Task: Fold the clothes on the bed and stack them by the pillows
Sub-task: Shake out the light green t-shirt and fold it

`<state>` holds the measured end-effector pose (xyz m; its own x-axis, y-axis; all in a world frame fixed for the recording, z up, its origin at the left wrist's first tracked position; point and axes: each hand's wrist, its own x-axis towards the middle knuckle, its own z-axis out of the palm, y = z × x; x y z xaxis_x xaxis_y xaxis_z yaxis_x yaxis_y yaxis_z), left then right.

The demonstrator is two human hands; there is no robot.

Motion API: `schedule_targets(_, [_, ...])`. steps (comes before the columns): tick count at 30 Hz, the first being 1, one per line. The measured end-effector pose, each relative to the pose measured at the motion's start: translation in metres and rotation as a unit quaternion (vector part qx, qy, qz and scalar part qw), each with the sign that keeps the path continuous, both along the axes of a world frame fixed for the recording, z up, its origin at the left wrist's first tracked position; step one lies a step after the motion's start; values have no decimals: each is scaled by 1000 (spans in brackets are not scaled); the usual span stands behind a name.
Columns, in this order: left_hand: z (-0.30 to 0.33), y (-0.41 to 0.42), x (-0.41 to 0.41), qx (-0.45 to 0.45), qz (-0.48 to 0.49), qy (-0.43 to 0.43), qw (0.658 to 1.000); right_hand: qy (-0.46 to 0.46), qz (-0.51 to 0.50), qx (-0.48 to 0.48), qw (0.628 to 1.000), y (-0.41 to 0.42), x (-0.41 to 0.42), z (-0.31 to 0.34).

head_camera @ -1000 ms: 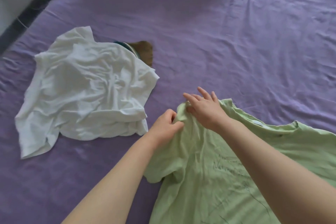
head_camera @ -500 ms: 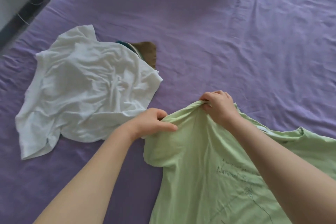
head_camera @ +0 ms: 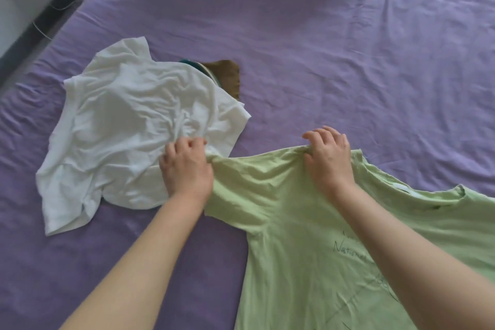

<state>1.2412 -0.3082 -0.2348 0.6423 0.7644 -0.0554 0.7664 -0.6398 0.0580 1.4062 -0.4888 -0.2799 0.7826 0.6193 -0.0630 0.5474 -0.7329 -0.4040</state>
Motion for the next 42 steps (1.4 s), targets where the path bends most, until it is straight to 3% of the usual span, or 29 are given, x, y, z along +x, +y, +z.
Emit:
schedule_targets(2, [-10, -31, -2, 65, -123, -125, 982, -45, -1, 52, 998, -9, -22, 0])
schedule_targets(4, [-23, -63, 0, 49, -251, -182, 949, -78, 44, 53, 995, -22, -44, -7])
schedule_targets(5, [-32, -75, 1, 24, -289, -158, 944, -60, 79, 22, 995, -26, -53, -11])
schedule_targets(7, [-48, -90, 2, -31, -307, -18, 951, 3, 126, -95, 988, -27, -61, -19])
schedule_targets(9, [-66, -85, -3, -74, -287, 103, 950, 20, 132, -183, 974, -22, -52, -31])
schedule_targets(12, [-83, -59, -6, -28, -249, 149, 956, 17, 121, -208, 970, -12, -38, -41])
schedule_targets(16, [-79, -37, 6, -63, -228, 209, 949, -3, 114, -240, 964, -9, -41, -37])
schedule_targets(18, [-70, -40, 3, -50, -228, 186, 954, -25, 109, -241, 964, -14, -57, -31])
schedule_targets(22, [-53, -68, -39, 22, -241, -31, 970, -26, 120, -178, 976, -57, -126, -24])
schedule_targets(23, [-52, -80, -52, 13, -238, -52, 970, -18, 120, -173, 977, -71, -145, -24])
schedule_targets(28, [-47, -146, -108, -93, -242, -10, 966, 21, 46, -212, 976, -124, -209, -16])
schedule_targets(31, [-44, -176, -137, -201, -99, -60, 973, 53, 25, -224, 973, -151, -238, -9])
schedule_targets(35, [-34, -204, -161, -367, 95, -140, 915, 66, 129, -237, 961, -173, -266, -5])
schedule_targets(39, [-29, -215, -178, -418, 107, -112, 895, 57, 119, -262, 956, -172, -249, -12])
schedule_targets(42, [-23, -218, -197, -437, 61, -10, 897, 96, 103, -267, 953, -173, -249, -11])
